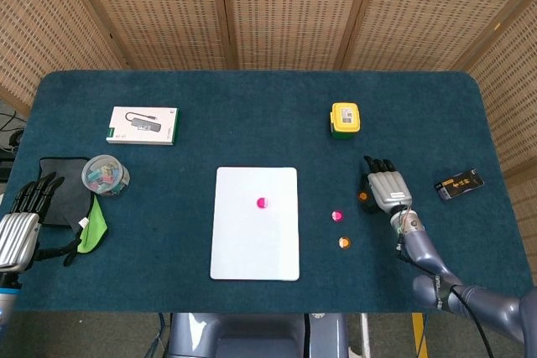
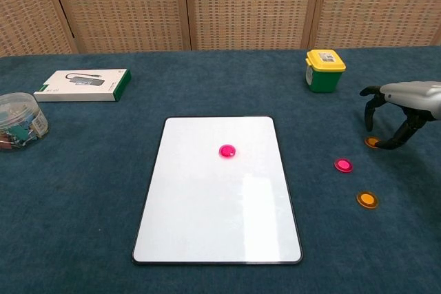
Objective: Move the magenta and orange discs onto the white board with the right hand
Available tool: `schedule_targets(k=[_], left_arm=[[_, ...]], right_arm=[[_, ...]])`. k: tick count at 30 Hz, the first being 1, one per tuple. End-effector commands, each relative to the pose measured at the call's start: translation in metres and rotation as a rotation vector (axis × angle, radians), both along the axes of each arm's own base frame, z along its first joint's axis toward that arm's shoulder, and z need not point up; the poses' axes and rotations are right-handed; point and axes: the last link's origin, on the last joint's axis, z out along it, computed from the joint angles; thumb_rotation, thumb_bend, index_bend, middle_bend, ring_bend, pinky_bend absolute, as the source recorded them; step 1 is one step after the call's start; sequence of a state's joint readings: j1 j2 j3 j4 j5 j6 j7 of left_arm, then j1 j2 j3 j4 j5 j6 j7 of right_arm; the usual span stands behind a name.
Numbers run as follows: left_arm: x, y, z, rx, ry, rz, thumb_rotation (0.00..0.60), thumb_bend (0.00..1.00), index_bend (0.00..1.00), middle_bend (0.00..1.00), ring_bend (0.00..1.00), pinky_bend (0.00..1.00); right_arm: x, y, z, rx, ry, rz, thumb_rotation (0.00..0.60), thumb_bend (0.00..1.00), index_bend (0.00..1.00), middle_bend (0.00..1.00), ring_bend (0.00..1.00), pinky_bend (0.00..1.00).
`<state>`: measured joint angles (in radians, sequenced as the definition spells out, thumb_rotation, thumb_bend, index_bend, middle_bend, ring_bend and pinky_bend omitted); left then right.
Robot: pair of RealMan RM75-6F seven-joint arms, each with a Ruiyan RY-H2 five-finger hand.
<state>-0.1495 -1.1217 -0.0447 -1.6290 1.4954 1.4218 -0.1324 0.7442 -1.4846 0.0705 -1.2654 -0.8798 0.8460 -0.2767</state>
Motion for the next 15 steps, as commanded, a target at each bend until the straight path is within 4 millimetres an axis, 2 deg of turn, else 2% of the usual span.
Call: schedule_targets(k=[1,15], left_arm=[[0.0,0.0,0.0001,-0.001,0.0,0.0,0.6,0.0,0.0,0.0,0.0,0.0],[-0.0007,0.0001,0.0,-0.003,0.003,0.005,0.6,0.0,0.0,0.0,0.0,0.0]], right_arm=[[0.0006,-0.0013,-0.0013,0.0,-0.001,0.002,0.6,0.34,0.43,0.0,0.0,0.0],[-0.0026,-0.006,-0.009,0.014,0.01,-0.021,0.6,0.34,0.43,0.0,0.0,0.0]])
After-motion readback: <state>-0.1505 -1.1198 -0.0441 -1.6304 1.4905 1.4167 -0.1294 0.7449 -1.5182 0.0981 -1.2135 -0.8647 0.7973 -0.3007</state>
